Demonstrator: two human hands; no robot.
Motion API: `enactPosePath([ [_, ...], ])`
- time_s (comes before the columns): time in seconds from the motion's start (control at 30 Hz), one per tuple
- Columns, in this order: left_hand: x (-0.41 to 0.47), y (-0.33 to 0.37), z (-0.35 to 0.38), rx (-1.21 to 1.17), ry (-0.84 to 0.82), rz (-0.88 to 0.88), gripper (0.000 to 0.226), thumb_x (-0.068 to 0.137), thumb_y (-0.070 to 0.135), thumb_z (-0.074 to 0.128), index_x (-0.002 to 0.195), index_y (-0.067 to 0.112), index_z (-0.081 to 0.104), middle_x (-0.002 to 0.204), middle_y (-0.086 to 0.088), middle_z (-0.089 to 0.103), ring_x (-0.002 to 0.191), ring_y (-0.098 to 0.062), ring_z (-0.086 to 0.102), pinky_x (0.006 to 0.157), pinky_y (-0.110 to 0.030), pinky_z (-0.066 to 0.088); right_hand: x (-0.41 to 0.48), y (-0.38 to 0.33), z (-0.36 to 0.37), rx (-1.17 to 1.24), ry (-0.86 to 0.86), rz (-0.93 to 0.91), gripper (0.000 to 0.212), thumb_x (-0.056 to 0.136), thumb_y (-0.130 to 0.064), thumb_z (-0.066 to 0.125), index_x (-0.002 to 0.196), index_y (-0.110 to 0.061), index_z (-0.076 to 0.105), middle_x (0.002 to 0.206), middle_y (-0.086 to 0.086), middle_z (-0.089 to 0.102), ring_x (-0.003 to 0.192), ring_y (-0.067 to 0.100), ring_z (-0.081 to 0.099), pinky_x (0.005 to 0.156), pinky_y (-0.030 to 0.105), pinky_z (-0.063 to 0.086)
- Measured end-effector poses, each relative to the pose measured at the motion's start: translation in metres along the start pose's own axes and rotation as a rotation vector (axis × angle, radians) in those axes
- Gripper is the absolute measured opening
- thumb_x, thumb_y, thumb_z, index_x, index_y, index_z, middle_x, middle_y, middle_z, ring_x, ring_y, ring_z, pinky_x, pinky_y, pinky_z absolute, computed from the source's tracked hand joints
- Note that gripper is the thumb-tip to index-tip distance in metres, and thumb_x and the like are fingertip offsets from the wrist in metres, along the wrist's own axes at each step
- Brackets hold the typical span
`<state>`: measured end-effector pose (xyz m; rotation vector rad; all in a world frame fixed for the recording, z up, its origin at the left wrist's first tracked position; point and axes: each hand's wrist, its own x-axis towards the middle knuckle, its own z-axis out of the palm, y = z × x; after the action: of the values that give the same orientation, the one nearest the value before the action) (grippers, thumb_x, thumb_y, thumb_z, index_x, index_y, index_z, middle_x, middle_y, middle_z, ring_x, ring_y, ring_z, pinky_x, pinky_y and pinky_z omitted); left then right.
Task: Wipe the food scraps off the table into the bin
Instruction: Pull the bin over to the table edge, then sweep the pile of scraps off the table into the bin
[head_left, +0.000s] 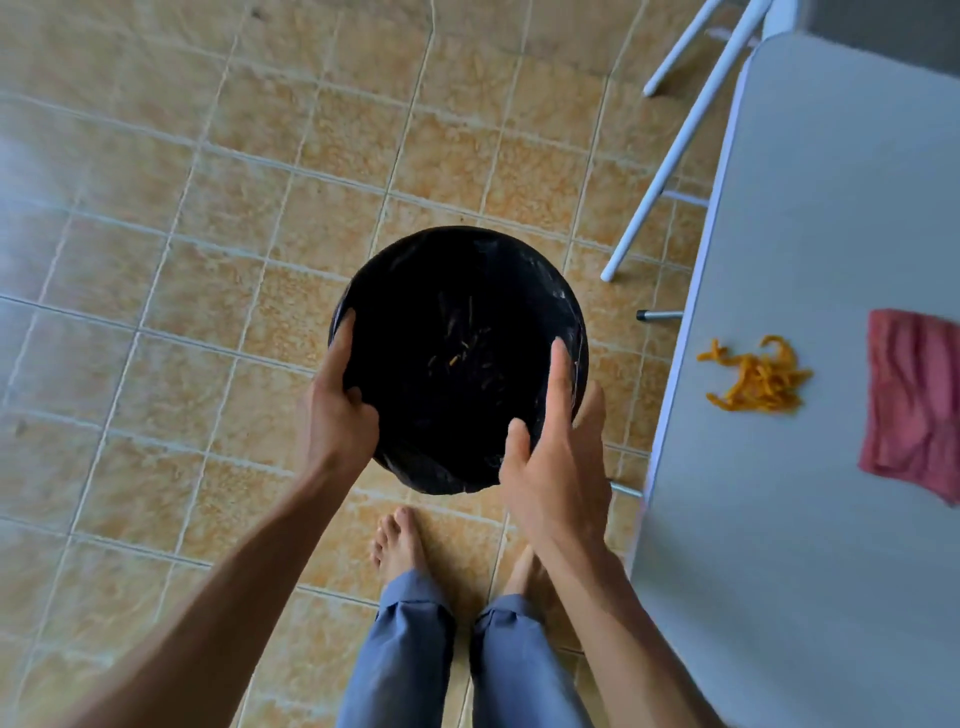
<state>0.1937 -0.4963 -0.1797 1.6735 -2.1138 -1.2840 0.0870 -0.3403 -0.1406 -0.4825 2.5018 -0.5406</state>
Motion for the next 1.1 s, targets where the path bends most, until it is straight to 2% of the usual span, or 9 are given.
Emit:
enactPosePath([
  [0.1,-0.006,0.026,0.003,-0.067,-0.004,0.012,0.097,0.072,-0.02,0.035,0.152,0.036,0.031,0.137,0.018,0.046,0.114,0.005,0.044,0.07,0.005,0.037,-0.036,-0.014,-0.048,0.057,0.077,-0.157,0.077,0.102,-0.027,0.049,0.154,-0.055,0.0,0.168,-0.002,0.011,0.146,0.013,0.028,0.101,0.033,0.049],
  [0.23,-0.013,0.047,0.017,-0.085,-0.029,0.024,0.101,0.07,-0.019,0.035,0.151,0.041,0.029,0.135,0.021,0.045,0.11,0.017,0.037,0.078,0.005,0.035,-0.036,0.017,-0.113,0.08,0.39,-0.261,0.06,0.099,-0.022,0.052,0.155,-0.034,0.033,0.161,0.002,0.035,0.148,0.014,0.034,0.115,0.02,0.028],
  [0.3,-0.014,0.05,0.027,-0.075,-0.057,0.018,0.102,0.071,-0.015,0.036,0.15,0.049,0.026,0.144,0.014,0.048,0.116,0.006,0.041,0.087,-0.011,0.041,-0.009,0.056,-0.144,0.027,0.532,-0.196,0.057,0.096,-0.022,0.052,0.152,-0.024,0.042,0.158,0.01,0.04,0.148,0.023,0.035,0.119,0.024,0.021],
  [0.37,-0.02,0.056,0.038,-0.058,-0.082,0.012,0.102,0.072,-0.014,0.038,0.149,0.052,0.024,0.146,0.006,0.051,0.112,-0.004,0.047,0.08,-0.023,0.046,0.022,0.098,-0.168,-0.064,0.609,-0.124,0.057,0.095,-0.024,0.052,0.151,-0.022,0.044,0.158,0.014,0.04,0.149,0.03,0.033,0.122,0.036,0.022],
  [0.57,-0.044,0.067,0.061,-0.045,-0.089,0.029,0.098,0.073,-0.018,0.04,0.152,0.04,0.03,0.147,-0.001,0.051,0.118,-0.012,0.05,0.084,-0.027,0.044,0.084,0.179,-0.186,-0.317,0.473,0.024,0.057,0.097,-0.056,0.032,0.152,-0.041,0.038,0.167,0.004,0.025,0.155,0.029,0.02,0.115,0.064,0.02],
  [0.67,-0.052,0.067,0.065,-0.05,-0.111,0.026,0.095,0.075,-0.019,0.04,0.153,0.035,0.03,0.151,-0.001,0.045,0.134,-0.018,0.044,0.092,-0.026,0.043,0.092,0.202,-0.187,-0.377,0.486,-0.061,0.054,0.1,-0.051,0.032,0.151,-0.036,0.042,0.166,0.007,0.029,0.154,0.032,0.023,0.119,0.058,0.02],
  [0.87,-0.062,0.076,0.069,-0.045,-0.126,0.016,0.092,0.079,-0.016,0.04,0.152,0.038,0.029,0.148,-0.003,0.049,0.125,-0.028,0.054,0.081,-0.034,0.05,0.098,0.191,-0.162,-0.218,0.638,-0.051,0.056,0.103,-0.032,0.03,0.149,-0.005,0.045,0.159,0.022,0.037,0.149,0.041,0.031,0.124,0.05,0.023],
  [0.97,-0.067,0.085,0.071,-0.06,-0.131,0.013,0.087,0.083,-0.014,0.04,0.153,0.036,0.029,0.15,-0.004,0.048,0.125,-0.035,0.054,0.088,-0.045,0.052,0.087,0.169,-0.139,-0.194,0.67,-0.142,0.05,0.104,-0.024,0.036,0.147,-0.001,0.048,0.155,0.022,0.043,0.147,0.04,0.036,0.123,0.048,0.028],
  [1.1,-0.064,0.082,0.077,-0.043,-0.144,0.007,0.088,0.083,-0.012,0.04,0.152,0.041,0.028,0.149,-0.001,0.049,0.121,-0.029,0.056,0.074,-0.028,0.049,0.075,0.14,-0.11,-0.144,0.678,-0.234,0.045,0.105,-0.019,0.039,0.144,-0.001,0.052,0.153,0.02,0.047,0.146,0.037,0.039,0.122,0.048,0.031],
])
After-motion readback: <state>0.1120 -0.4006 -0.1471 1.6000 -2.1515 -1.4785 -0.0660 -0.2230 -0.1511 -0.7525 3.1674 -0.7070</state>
